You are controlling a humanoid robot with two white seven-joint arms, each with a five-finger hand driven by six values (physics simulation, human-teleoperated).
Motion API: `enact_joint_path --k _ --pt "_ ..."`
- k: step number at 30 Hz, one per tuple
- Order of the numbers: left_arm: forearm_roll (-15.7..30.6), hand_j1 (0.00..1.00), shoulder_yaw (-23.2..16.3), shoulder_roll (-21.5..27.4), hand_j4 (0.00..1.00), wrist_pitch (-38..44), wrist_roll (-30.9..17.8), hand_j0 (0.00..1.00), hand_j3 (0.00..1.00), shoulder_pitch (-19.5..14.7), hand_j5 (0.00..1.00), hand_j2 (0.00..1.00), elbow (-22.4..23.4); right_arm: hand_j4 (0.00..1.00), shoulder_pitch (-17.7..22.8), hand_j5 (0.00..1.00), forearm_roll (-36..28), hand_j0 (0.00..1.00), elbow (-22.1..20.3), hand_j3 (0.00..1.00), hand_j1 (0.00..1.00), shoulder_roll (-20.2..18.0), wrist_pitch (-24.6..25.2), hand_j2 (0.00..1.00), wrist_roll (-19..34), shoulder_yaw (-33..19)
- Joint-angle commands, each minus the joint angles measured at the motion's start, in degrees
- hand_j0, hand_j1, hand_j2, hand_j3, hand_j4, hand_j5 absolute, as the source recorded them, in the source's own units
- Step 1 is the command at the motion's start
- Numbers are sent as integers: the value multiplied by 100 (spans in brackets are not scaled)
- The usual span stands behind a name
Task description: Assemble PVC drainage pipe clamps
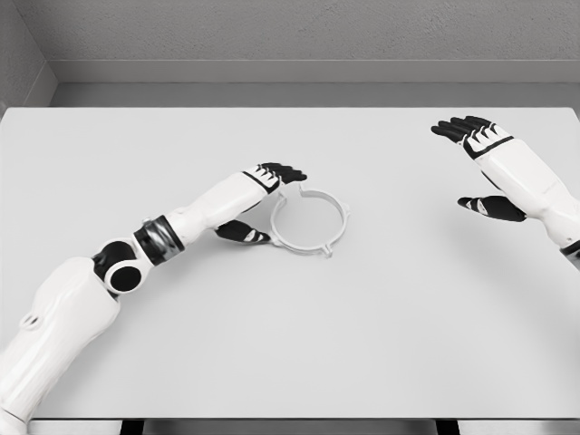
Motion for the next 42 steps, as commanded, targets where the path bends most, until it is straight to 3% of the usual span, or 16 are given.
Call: enact_joint_path --k 1,42 --pt "38 100 4 -10 100 1 3 100 100 0 100 100 -3 100 0 100 -39 100 -2 100 100 -4 9 100 -2 -2" --pt "161 100 101 -195 100 1 20 100 100 -176 100 100 173 100 0 100 -39 100 -2 100 100 -4 9 100 -11 7"
